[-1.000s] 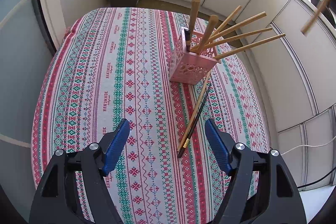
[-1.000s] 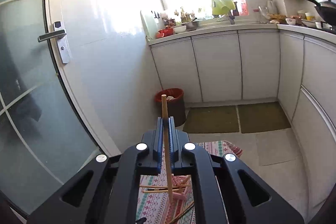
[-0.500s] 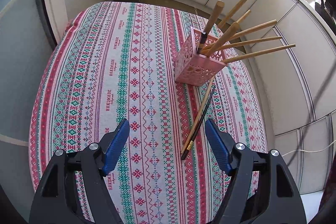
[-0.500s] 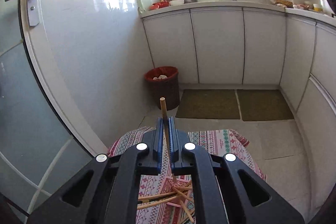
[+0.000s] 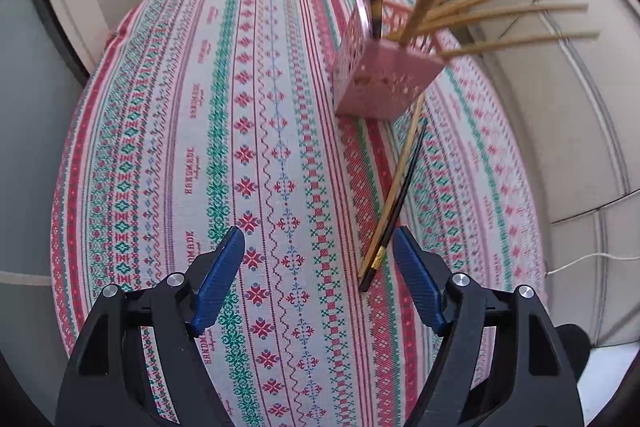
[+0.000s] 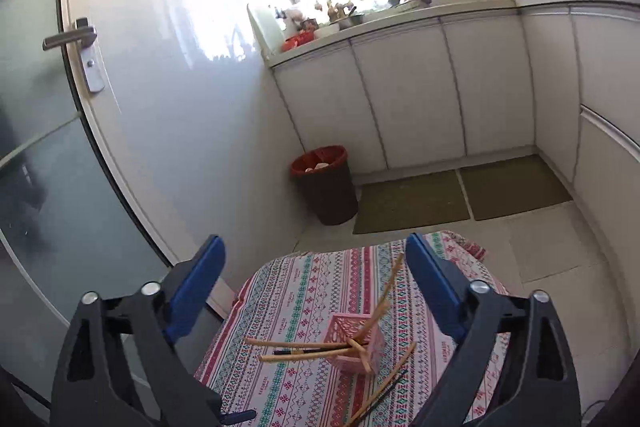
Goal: Organize utensils
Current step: 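Close the left gripper on a chopstick while the right gripper approaches the black one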
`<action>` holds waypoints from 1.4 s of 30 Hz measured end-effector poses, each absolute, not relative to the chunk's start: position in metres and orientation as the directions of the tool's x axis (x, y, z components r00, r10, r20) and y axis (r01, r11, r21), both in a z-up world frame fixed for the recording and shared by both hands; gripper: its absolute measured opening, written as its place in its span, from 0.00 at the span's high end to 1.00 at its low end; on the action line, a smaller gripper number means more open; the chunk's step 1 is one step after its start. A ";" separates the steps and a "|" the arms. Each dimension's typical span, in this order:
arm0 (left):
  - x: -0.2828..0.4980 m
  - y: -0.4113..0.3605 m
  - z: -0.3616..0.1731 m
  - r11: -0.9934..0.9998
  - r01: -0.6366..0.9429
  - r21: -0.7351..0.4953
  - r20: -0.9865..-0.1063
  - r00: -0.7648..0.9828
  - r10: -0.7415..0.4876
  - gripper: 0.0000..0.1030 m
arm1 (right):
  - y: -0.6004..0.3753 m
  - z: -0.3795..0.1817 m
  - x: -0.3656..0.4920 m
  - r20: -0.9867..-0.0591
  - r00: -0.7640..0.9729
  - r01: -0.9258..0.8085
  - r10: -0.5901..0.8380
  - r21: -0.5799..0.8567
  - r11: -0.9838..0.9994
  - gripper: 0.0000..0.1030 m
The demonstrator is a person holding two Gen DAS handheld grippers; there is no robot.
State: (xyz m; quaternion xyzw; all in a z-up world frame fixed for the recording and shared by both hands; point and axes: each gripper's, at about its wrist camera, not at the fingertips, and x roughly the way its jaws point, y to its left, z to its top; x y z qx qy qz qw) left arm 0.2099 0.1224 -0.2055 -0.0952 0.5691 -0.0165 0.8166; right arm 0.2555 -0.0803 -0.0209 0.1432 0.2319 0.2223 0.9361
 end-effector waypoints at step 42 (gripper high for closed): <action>0.220 0.000 -0.265 0.973 0.231 0.021 -0.987 0.161 -0.017 0.96 | -0.187 -0.271 0.224 -0.819 0.402 0.048 0.408 0.464 0.884 0.09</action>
